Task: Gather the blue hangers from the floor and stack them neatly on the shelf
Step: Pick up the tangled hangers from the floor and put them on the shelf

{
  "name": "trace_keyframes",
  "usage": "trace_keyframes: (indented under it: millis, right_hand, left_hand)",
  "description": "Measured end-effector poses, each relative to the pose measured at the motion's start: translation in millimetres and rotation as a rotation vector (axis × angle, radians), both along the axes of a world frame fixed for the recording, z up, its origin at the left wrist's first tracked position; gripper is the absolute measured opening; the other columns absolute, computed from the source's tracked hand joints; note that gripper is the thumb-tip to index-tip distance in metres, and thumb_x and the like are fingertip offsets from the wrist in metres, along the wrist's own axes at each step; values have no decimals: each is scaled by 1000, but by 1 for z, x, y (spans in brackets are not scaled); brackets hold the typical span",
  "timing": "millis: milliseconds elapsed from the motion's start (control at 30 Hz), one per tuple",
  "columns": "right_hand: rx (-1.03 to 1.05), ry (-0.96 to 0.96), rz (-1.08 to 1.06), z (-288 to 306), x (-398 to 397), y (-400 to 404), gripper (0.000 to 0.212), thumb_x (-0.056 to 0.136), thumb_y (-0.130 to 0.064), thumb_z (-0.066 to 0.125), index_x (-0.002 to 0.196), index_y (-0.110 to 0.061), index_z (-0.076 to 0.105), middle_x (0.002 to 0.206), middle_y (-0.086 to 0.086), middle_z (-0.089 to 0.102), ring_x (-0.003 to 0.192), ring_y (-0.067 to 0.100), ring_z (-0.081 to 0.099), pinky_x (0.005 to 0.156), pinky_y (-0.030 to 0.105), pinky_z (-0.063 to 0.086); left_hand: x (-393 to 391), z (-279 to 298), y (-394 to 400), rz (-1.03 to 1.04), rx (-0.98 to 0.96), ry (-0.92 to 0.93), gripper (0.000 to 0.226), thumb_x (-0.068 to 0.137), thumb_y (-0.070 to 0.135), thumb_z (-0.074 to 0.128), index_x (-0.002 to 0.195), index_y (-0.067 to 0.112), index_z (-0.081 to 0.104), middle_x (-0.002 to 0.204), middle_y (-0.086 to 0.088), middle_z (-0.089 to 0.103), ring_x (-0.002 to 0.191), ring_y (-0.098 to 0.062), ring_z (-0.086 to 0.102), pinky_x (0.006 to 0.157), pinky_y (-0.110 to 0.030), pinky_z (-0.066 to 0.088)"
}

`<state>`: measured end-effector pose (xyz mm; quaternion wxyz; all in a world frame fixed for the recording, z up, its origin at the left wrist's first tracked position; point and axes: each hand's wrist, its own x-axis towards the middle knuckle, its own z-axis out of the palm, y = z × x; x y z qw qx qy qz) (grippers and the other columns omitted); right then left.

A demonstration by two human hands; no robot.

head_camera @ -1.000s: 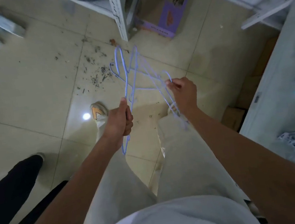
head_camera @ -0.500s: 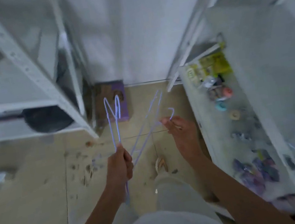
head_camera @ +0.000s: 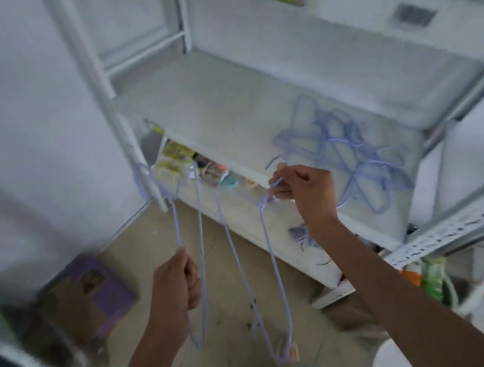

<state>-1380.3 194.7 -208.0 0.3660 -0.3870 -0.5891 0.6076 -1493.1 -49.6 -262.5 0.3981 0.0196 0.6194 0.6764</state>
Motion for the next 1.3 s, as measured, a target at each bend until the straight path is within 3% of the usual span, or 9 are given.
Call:
trace_keyframes:
  millis: [333,500,700,833,900,1033,1133,1200,1300]
  right_hand:
    - [-307,343,-427,-37,106,159,28,101,-25,68,86,-2,76,93,21,78,90,34,77,85,35,63]
    - [-456,457,-609,-63,119,218,27,103,-25,63,92,-2,71,104,22,72,91,24,76,98,38,59]
    - [-632,575,-902,-80,114,267,23,103,-20,63,91,-1,69,105,21,73,105,31,72,95,36,60]
    - [-702,593,-925,-93,121,272,8,105,-29,57,97,-28,61,95,-22,75,88,-5,69,83,12,55]
    - [-707,559,-956,-95,124,263,10,104,-18,58,94,-18,60,76,-10,74,78,0,71,79,15,58]
    - [-648,567,-1131,-95,126,243,17,102,-1,52,86,-5,57,80,11,63,78,24,71,75,31,64]
    - [-624,546,-1259,-96,125,221,16,106,-11,50,112,-1,61,104,13,62,91,28,72,79,37,65]
    - [-606,504,-1287,-95,121,208,33,108,-16,51,136,-1,57,123,15,64,105,28,73,89,43,63]
    - [-522,403,-1227,-95,111,194,35,106,-15,52,139,-9,58,129,13,66,115,27,70,94,44,62]
  left_hand:
    - [23,14,151,-150,-55,214,55,109,27,43,54,20,38,49,2,23,39,-12,16,46,-20,14]
    - [18,30,232,-242,-79,294,60,110,33,44,51,23,39,45,5,27,36,-11,18,41,-19,20]
    - [-27,29,338,-346,-76,259,57,109,40,44,57,19,48,42,7,30,33,-10,21,38,-17,21]
    - [-57,23,412,-436,-141,360,54,106,42,48,57,19,49,41,8,37,33,-10,25,40,-20,22]
    - [-62,15,441,-497,-156,424,55,106,42,47,57,18,52,42,4,40,32,-12,29,41,-21,23]
    - [-61,-11,481,-782,-197,1096,52,103,39,41,66,14,68,53,0,64,50,-19,63,53,-27,47]
    - [-47,-37,495,-1015,-204,1647,43,104,38,43,86,9,70,81,-19,73,80,-41,70,65,-40,51]
    - [-38,-53,498,-1198,-224,1759,35,104,35,43,93,12,67,92,-18,72,87,-41,70,66,-40,50]
    - [-33,-66,498,-1281,-216,1777,27,102,29,45,101,11,65,99,-17,68,91,-41,68,69,-43,50]
